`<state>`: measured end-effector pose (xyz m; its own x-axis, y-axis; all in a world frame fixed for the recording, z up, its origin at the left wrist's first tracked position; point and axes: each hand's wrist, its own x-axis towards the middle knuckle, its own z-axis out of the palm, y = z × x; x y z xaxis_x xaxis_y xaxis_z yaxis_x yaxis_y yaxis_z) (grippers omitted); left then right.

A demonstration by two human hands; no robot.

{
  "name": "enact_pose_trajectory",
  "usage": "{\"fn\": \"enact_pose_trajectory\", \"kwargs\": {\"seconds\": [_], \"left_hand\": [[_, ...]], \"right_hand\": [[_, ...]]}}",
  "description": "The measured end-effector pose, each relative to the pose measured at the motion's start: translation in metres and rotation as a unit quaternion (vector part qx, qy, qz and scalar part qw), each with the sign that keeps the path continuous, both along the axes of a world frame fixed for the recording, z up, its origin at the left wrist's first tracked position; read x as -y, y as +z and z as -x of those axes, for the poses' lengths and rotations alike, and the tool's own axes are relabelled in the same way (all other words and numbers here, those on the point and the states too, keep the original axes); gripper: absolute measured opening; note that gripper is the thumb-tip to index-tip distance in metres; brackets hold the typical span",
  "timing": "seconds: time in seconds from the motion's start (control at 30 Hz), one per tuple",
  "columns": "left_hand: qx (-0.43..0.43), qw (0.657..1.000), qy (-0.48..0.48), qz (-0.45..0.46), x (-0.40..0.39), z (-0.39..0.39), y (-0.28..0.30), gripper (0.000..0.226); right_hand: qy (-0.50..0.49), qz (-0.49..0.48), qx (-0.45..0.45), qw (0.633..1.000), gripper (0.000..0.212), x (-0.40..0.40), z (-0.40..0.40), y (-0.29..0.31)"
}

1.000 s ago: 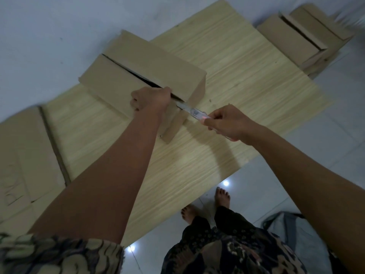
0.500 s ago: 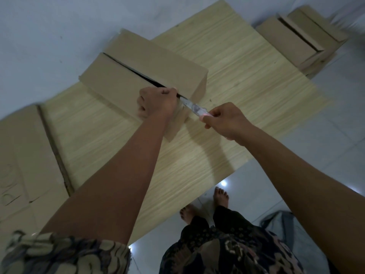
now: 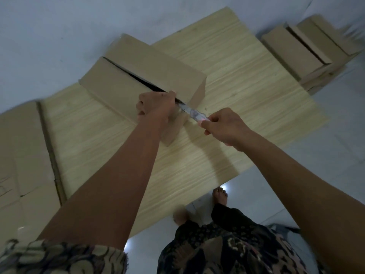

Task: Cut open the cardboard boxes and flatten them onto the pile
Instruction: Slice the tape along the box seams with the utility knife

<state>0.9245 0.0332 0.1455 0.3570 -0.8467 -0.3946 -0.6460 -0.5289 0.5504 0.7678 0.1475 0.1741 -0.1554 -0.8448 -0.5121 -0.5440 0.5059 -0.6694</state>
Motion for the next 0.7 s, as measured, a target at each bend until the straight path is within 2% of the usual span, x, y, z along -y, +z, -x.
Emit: {"fn": "enact_pose_trajectory", "kwargs": {"seconds": [0.1, 0.17, 0.2, 0.27, 0.4, 0.5, 0.57, 0.67, 0.7], "left_hand": [[-0.031, 0.999, 0.034, -0.002, 0.000, 0.002, 0.001, 0.054], [-0.027, 0.999, 0.020, 0.002, 0.001, 0.001, -0.001, 0.042], [-0.023, 1.000, 0.012, 0.002, 0.002, 0.001, -0.004, 0.044], [-0.026, 1.000, 0.016, -0.003, 0.004, 0.002, -0.007, 0.060], [-0.046, 0.998, 0.045, -0.021, 0.011, -0.003, -0.018, 0.102], [-0.039, 0.998, 0.047, -0.019, 0.014, -0.006, -0.024, 0.111], [-0.040, 0.999, 0.026, -0.018, 0.007, -0.002, -0.014, 0.100], [-0.043, 0.999, -0.020, -0.004, -0.002, 0.001, -0.004, 0.056], [-0.042, 0.998, -0.038, 0.000, -0.002, 0.000, -0.005, 0.048]], "right_hand": [[0.016, 0.003, -0.021, 1.000, 0.033, 0.005, 0.010, -0.004], [0.027, 0.011, -0.030, 0.999, 0.031, 0.013, 0.010, -0.006], [0.034, 0.018, -0.038, 0.999, 0.032, 0.017, 0.010, -0.006], [0.041, 0.026, -0.046, 0.998, 0.032, 0.020, 0.014, -0.007], [0.044, 0.015, -0.004, 0.999, 0.023, 0.017, 0.029, -0.010], [0.047, 0.017, 0.011, 0.999, 0.022, 0.021, 0.028, -0.009], [0.041, 0.021, 0.021, 0.999, 0.024, 0.024, 0.024, -0.008], [0.044, 0.013, 0.023, 0.999, 0.024, 0.027, 0.023, -0.005], [0.050, 0.009, 0.019, 0.999, 0.025, 0.026, 0.026, -0.004]]}}
